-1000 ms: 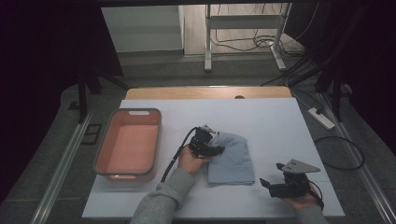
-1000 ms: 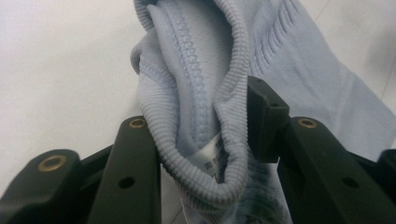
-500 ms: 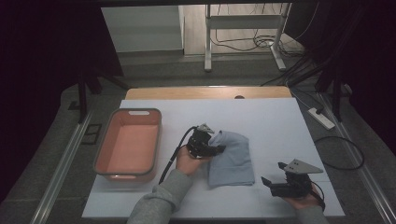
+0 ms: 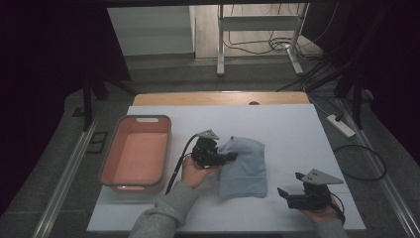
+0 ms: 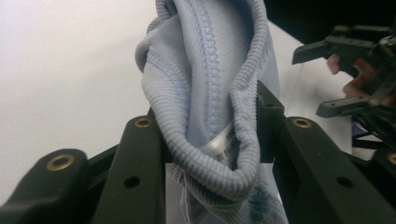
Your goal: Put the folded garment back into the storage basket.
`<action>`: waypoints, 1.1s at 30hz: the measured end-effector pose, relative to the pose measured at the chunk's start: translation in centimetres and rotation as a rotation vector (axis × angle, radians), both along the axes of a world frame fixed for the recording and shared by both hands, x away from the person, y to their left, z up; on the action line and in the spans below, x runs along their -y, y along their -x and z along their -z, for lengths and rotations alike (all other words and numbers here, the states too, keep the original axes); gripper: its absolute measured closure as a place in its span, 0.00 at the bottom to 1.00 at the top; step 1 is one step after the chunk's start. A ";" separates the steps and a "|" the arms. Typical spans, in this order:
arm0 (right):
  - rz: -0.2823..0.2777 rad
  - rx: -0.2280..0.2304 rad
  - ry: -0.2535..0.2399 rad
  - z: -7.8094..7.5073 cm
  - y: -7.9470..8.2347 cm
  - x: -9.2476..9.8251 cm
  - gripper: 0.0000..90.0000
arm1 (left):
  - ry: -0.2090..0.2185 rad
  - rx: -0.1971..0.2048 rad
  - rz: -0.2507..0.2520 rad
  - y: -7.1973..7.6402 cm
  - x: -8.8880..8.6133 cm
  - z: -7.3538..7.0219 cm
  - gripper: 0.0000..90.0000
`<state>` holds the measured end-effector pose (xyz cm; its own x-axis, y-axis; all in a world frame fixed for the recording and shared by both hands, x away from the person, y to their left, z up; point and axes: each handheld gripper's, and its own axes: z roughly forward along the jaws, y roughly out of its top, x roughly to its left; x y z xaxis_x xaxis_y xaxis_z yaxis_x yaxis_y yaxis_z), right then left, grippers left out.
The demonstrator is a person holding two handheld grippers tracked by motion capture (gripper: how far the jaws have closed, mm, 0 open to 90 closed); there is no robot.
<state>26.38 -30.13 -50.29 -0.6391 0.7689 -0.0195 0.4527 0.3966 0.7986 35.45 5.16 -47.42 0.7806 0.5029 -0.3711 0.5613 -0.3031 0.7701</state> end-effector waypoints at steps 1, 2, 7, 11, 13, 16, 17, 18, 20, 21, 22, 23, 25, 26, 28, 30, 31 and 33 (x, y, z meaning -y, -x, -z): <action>0.001 0.000 -0.001 0.0 0.0 0.0 0.14 | 0.005 0.002 -0.001 0.1 -0.1 -0.1 0.71; 0.001 0.000 -0.003 0.0 0.0 0.0 0.14 | 0.009 0.002 0.000 0.2 -0.2 -0.2 0.71; 0.003 0.000 -0.003 0.0 0.0 0.0 0.14 | 0.029 0.010 0.002 0.5 -0.8 -0.6 0.71; 0.003 0.001 -0.004 0.0 0.0 0.0 0.14 | 0.060 0.016 -0.004 0.8 -1.6 -0.9 0.71; 0.004 0.002 -0.003 0.0 0.0 0.0 0.14 | 0.076 0.014 -0.004 0.9 -2.0 -0.9 0.71; 0.004 0.001 -0.004 0.0 0.1 0.0 0.14 | 0.099 0.010 -0.007 1.2 -2.7 -0.9 0.71; 0.004 -0.001 -0.006 0.0 0.1 0.0 0.14 | 0.103 0.013 -0.007 1.3 -2.8 -1.0 0.71; 0.005 -0.002 -0.008 0.0 0.1 0.0 0.14 | 0.107 0.017 -0.008 1.4 -3.1 -1.0 0.71; 0.008 -0.001 -0.012 0.0 0.1 0.1 0.14 | 0.119 0.022 -0.014 1.6 -3.5 -1.1 0.71; 0.011 -0.003 -0.014 -0.1 0.1 0.1 0.14 | 0.121 0.025 -0.014 1.6 -3.6 -1.1 0.71; 0.012 -0.002 -0.015 0.0 0.1 0.1 0.14 | 0.124 0.030 -0.017 1.7 -3.8 -1.2 0.71; 0.013 -0.003 -0.015 0.0 0.1 0.1 0.14 | 0.124 0.035 -0.020 1.8 -3.9 -1.2 0.71; 0.015 -0.004 -0.013 0.0 0.1 0.1 0.14 | 0.121 0.042 -0.024 1.9 -4.1 -1.4 0.71; 0.017 -0.004 -0.012 0.0 0.1 0.1 0.14 | 0.120 0.045 -0.023 2.0 -4.2 -1.5 0.71; 0.018 -0.003 -0.013 0.0 0.1 0.1 0.14 | 0.123 0.047 -0.025 2.1 -4.2 -1.6 0.71; 0.020 -0.003 -0.014 0.0 0.1 0.1 0.14 | 0.129 0.049 -0.026 2.2 -4.3 -1.7 0.71; 0.020 -0.003 -0.014 0.0 0.1 0.1 0.14 | 0.131 0.050 -0.025 2.2 -4.4 -1.7 0.71; 0.019 -0.003 -0.013 0.0 0.2 0.1 0.14 | 0.133 0.053 -0.024 2.3 -4.5 -1.8 0.71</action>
<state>26.21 -30.27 -50.28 -0.6241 0.7813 -0.0075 0.4627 0.3774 0.8022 33.13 9.66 -45.62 0.7894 0.4708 -0.3941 0.5245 -0.1836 0.8314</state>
